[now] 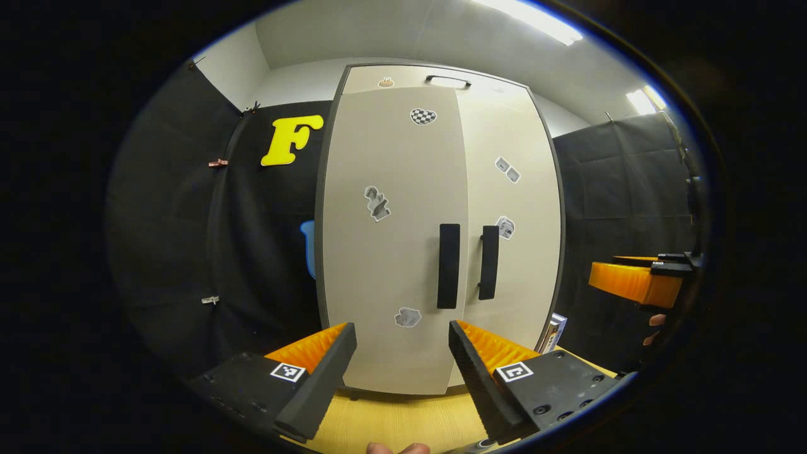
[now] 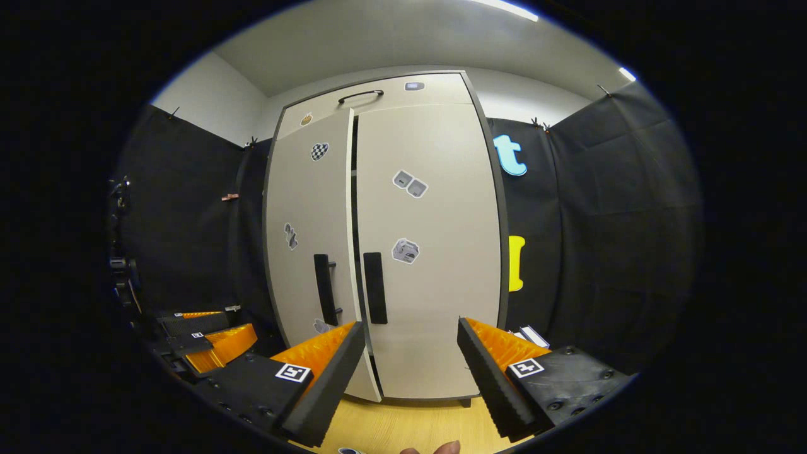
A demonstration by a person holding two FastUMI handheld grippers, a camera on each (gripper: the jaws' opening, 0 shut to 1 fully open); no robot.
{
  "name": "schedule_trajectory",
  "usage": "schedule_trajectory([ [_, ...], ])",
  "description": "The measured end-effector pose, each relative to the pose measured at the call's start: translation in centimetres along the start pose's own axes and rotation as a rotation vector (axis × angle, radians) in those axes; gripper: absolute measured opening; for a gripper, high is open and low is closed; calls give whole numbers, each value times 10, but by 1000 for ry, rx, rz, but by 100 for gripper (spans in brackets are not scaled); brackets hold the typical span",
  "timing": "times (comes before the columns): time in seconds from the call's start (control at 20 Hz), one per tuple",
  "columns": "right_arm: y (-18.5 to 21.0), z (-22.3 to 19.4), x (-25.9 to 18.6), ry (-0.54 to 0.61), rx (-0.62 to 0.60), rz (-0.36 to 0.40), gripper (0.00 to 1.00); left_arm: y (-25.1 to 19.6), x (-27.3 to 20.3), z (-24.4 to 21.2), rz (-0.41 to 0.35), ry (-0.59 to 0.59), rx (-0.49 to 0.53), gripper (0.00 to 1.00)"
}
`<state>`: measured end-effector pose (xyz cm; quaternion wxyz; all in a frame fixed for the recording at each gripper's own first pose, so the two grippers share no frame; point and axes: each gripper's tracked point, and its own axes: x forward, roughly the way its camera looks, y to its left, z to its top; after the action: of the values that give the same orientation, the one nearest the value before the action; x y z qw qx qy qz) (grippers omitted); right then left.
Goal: Grasp the bottle in the cabinet with the left hand and place it on the coaster, then close the right door with the right hand and the left door with the left hand.
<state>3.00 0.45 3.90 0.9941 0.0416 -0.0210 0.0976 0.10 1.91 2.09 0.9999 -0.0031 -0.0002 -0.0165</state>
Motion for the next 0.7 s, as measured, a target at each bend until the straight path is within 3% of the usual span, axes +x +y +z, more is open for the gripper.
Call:
schedule_trajectory([
  [0.7, 14, -8, -16, 9, -11, -10, 98, 6, -25, 10, -5, -27, 19, 94],
])
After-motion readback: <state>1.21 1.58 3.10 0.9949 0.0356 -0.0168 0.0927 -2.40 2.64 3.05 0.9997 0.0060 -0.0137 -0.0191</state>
